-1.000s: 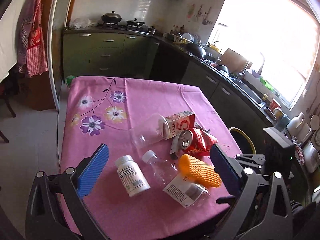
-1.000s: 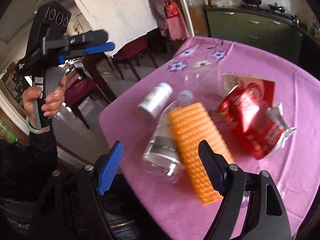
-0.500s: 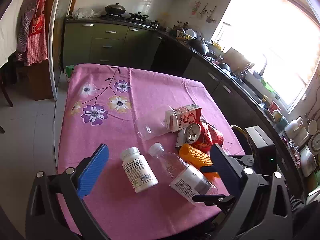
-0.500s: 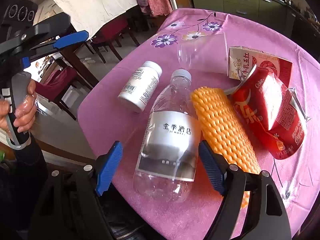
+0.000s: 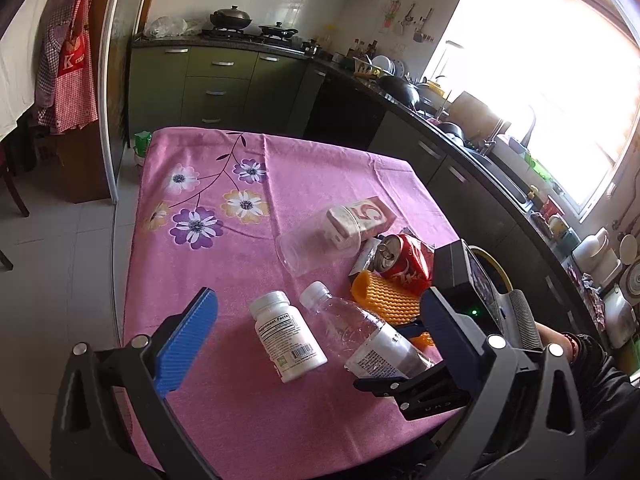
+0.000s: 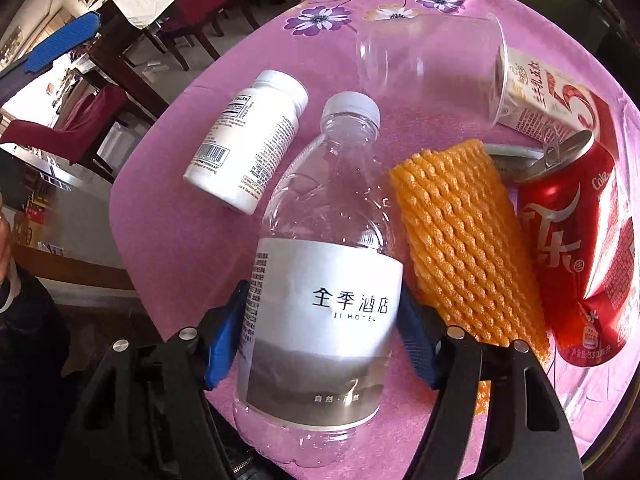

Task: Collect trash
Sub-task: 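Move the right gripper to the clear plastic water bottle and grasp it, then carry the water bottle over the yellow-rimmed bin and open the right gripper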

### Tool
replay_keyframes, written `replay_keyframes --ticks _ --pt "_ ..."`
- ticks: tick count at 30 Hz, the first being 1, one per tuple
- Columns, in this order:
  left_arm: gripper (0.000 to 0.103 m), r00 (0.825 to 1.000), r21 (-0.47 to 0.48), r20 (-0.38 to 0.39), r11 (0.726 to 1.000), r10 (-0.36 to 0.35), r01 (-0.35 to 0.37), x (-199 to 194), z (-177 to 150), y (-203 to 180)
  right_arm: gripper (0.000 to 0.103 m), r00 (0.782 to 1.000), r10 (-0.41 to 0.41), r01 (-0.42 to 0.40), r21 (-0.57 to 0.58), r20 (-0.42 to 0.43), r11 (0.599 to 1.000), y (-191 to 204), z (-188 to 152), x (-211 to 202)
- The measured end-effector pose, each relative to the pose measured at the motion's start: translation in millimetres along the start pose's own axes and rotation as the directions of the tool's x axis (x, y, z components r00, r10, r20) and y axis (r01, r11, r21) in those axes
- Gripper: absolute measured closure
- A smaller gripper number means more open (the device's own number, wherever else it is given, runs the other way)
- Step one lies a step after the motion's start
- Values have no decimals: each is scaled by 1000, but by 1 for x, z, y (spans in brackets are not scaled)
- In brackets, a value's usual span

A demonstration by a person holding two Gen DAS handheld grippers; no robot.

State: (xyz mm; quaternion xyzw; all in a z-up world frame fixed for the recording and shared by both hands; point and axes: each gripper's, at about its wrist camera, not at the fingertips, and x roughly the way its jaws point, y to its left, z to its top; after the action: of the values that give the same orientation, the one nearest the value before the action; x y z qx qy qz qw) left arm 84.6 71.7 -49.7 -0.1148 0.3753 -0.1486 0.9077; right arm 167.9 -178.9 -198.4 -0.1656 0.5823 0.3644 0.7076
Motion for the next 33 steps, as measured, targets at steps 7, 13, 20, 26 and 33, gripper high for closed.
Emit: replay_keyframes --ticks 7,13,20,26,33 --pt "7 1000 -1 2 1000 4 -4 0 0 1 35 997 80 -80 13 7 997 -1 -21 -10" --pt "7 1000 2 -3 1000 7 -7 2 2 -1 36 989 144 -145 38 31 989 -5 -37 -25" --pt "7 1000 16 -11 1000 9 -8 5 4 -9 36 981 185 -188 64 50 980 -11 -48 -32" --pt "7 1000 23 -10 1000 10 -10 5 7 -14 36 970 229 -235 72 81 969 -14 -54 -45" --pt "7 1000 39 -16 999 3 -2 9 10 -21 36 955 161 -196 125 250 973 -39 -84 -118"
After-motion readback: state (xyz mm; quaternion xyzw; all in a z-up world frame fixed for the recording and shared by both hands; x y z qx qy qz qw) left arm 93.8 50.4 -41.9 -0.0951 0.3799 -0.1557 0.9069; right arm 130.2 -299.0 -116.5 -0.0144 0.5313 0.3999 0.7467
